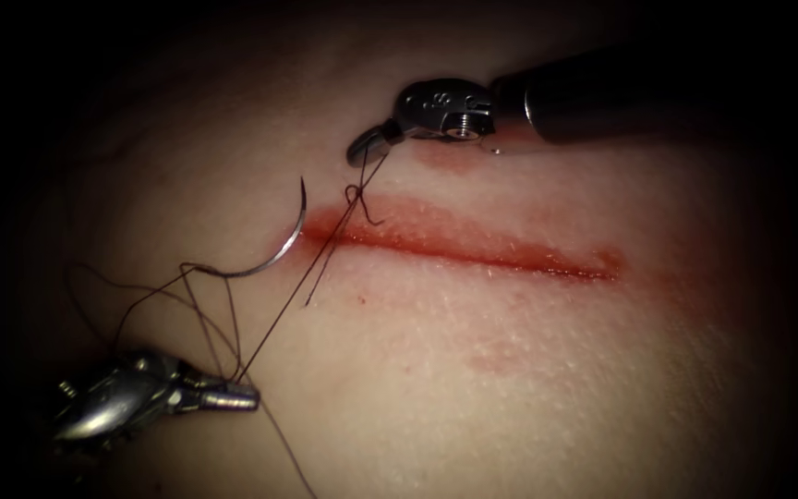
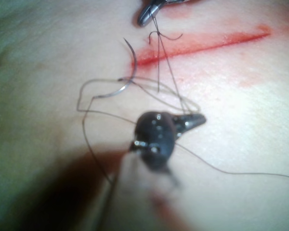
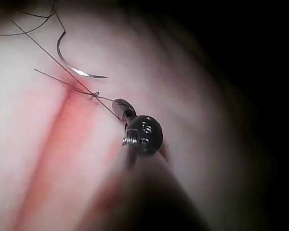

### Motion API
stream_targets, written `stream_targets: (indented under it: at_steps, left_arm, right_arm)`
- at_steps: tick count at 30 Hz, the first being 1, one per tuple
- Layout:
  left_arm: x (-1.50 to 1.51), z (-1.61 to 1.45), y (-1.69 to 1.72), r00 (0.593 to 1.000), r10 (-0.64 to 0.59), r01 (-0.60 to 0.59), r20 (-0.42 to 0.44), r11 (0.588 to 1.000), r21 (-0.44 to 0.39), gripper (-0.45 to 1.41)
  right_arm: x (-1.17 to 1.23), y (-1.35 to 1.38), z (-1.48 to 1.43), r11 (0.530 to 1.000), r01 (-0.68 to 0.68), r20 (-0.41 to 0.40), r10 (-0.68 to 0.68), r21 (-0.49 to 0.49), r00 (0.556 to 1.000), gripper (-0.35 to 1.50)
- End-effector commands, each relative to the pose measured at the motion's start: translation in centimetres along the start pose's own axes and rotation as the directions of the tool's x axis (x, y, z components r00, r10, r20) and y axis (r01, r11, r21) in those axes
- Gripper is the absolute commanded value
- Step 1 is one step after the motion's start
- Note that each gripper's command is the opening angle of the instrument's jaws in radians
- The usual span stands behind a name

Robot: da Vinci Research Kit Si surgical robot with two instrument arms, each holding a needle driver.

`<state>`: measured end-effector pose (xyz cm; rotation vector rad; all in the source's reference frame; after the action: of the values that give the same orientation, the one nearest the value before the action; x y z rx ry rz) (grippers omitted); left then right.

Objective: Wound Closure
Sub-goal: Pull the right gripper up and the left gripper down.

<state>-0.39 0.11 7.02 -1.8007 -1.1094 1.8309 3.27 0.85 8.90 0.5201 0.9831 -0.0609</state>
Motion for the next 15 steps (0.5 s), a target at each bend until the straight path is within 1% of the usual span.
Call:
stream_targets:
  at_steps: [1,5,6,9,13,15]
  left_arm:
    - [-0.09,0.05,-0.01,1.000,-0.005,0.005,0.001,1.000,0.000,-0.35]
    - [-0.18,-0.01,0.09,1.000,-0.019,0.019,0.003,1.000,0.009,-0.35]
    - [-0.20,-0.03,0.12,1.000,-0.023,0.023,0.003,1.000,0.012,-0.35]
    - [-0.27,-0.10,0.22,0.999,-0.034,0.034,0.004,0.999,0.019,-0.35]
    - [-0.33,-0.15,0.35,0.999,-0.043,0.043,0.002,0.999,0.029,-0.35]
    - [-0.36,-0.15,0.38,0.999,-0.046,0.046,0.002,0.998,0.033,-0.35]
  right_arm:
    - [-0.03,0.09,0.06,1.000,-0.010,0.002,0.010,-0.022,1.000,-0.35]
    - [-0.08,0.19,0.04,0.995,-0.051,0.012,0.052,-0.088,0.999,-0.35]
    - [-0.09,0.22,0.03,0.990,-0.079,0.016,0.082,-0.115,0.997,-0.35]
    - [-0.13,0.28,0.00,0.970,-0.164,0.003,0.167,-0.178,0.986,-0.35]
    - [-0.18,0.35,-0.05,0.945,-0.243,-0.008,0.248,-0.219,0.969,-0.35]
    - [-0.22,0.38,-0.09,0.921,-0.304,-0.023,0.308,-0.245,0.951,-0.35]
